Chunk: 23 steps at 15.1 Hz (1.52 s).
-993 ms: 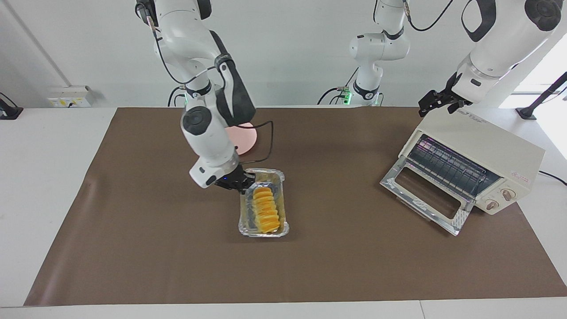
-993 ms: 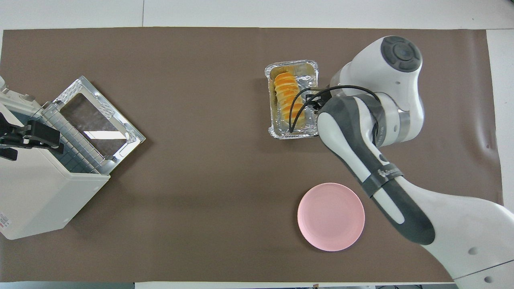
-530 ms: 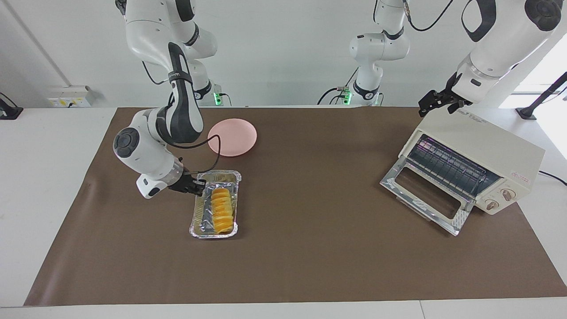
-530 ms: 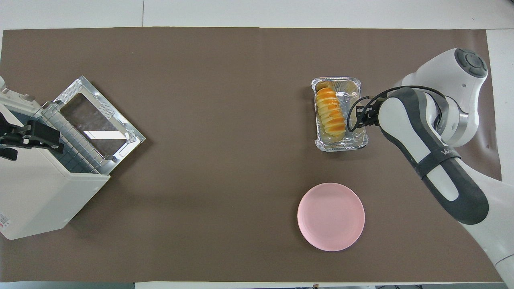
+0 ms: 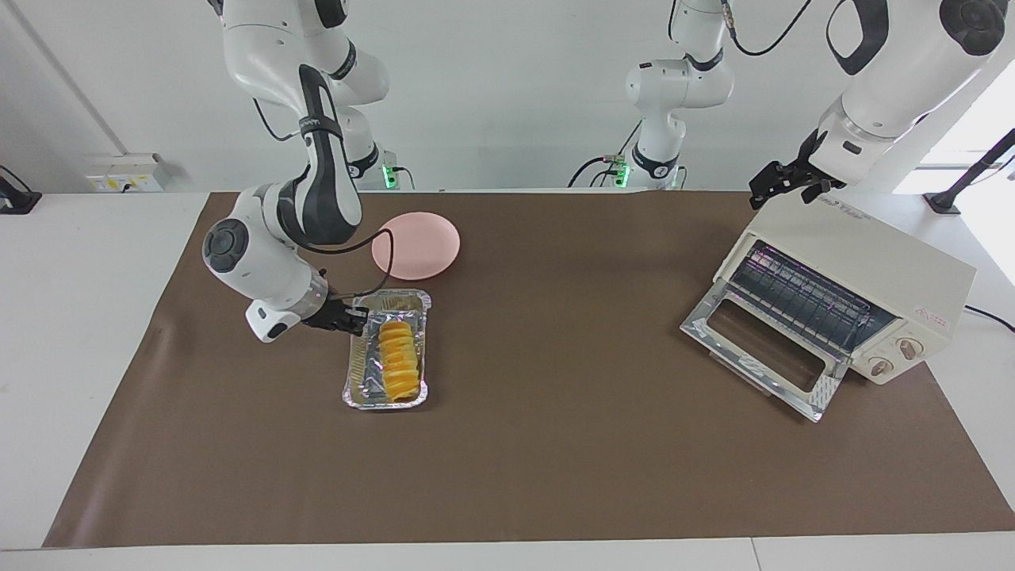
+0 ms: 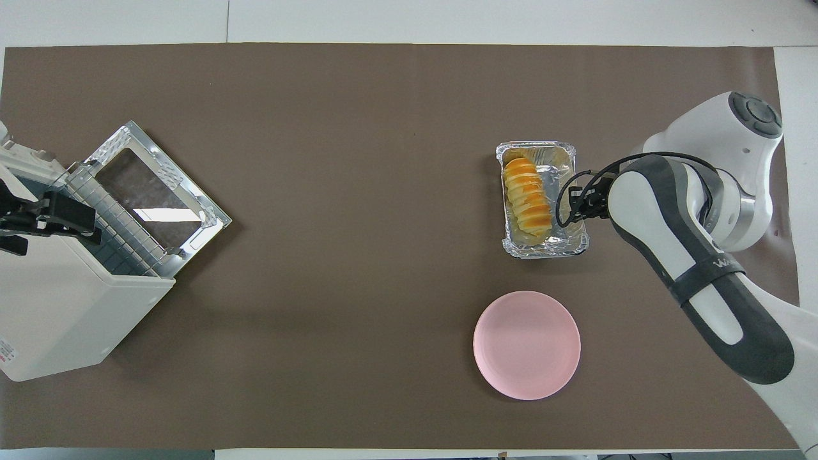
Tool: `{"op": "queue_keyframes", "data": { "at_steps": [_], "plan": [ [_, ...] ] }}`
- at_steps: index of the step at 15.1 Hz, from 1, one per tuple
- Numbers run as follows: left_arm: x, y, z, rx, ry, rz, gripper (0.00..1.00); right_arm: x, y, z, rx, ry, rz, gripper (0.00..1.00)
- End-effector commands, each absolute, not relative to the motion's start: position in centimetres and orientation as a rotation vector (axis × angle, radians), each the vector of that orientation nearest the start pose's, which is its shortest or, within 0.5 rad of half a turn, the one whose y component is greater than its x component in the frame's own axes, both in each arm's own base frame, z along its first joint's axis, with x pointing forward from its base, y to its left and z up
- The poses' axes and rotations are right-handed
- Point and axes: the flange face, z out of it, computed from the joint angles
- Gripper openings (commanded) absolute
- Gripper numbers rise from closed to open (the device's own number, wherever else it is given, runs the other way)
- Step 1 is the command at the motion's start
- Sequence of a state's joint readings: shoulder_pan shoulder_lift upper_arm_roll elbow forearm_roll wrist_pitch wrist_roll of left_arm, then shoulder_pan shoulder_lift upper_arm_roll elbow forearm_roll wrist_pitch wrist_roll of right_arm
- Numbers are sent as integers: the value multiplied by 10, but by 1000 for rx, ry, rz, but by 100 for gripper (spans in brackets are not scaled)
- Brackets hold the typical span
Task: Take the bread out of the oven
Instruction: 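Drag the foil tray toward the right arm with the right gripper, then grasp the bread rolls in the tray with the right gripper, then lift the bread rolls and carry them onto the pink plate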
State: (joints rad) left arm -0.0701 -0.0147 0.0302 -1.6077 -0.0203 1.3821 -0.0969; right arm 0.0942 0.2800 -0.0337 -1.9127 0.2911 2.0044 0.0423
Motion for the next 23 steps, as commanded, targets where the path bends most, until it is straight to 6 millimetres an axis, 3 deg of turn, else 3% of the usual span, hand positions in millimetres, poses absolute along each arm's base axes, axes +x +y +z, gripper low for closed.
{"op": "queue_keyframes", "data": {
  "at_steps": [1, 2, 3, 4, 5, 8, 11, 12, 19, 23],
  "plan": [
    [520, -21, 602, -3122, -92, 310, 100, 577, 53, 338, -2867, 198, 304, 0],
    [520, -21, 602, -3122, -92, 310, 100, 573, 55, 335, -2866, 198, 313, 0],
    [520, -21, 602, -3122, -92, 310, 100, 572, 57, 335, -2867, 192, 312, 28],
    [520, -21, 602, -3122, -92, 310, 100, 573, 59, 336, -2869, 188, 309, 78],
    [520, -21, 602, -3122, -92, 310, 100, 576, 61, 341, -2871, 186, 285, 100],
    [520, -21, 602, -3122, -92, 310, 100, 591, 84, 367, -2883, 196, 215, 100],
    [520, -21, 602, -3122, -92, 310, 100, 595, 133, 372, -2898, 247, 127, 100],
    [520, -21, 602, -3122, -92, 310, 100, 596, 140, 368, -2902, 244, 109, 100],
    [520, -21, 602, -3122, -92, 310, 100, 599, 140, 326, -2910, 277, 43, 99],
    [520, -21, 602, -3122, -92, 310, 100, 594, 140, 317, -2912, 281, 60, 84]
  ]
}}
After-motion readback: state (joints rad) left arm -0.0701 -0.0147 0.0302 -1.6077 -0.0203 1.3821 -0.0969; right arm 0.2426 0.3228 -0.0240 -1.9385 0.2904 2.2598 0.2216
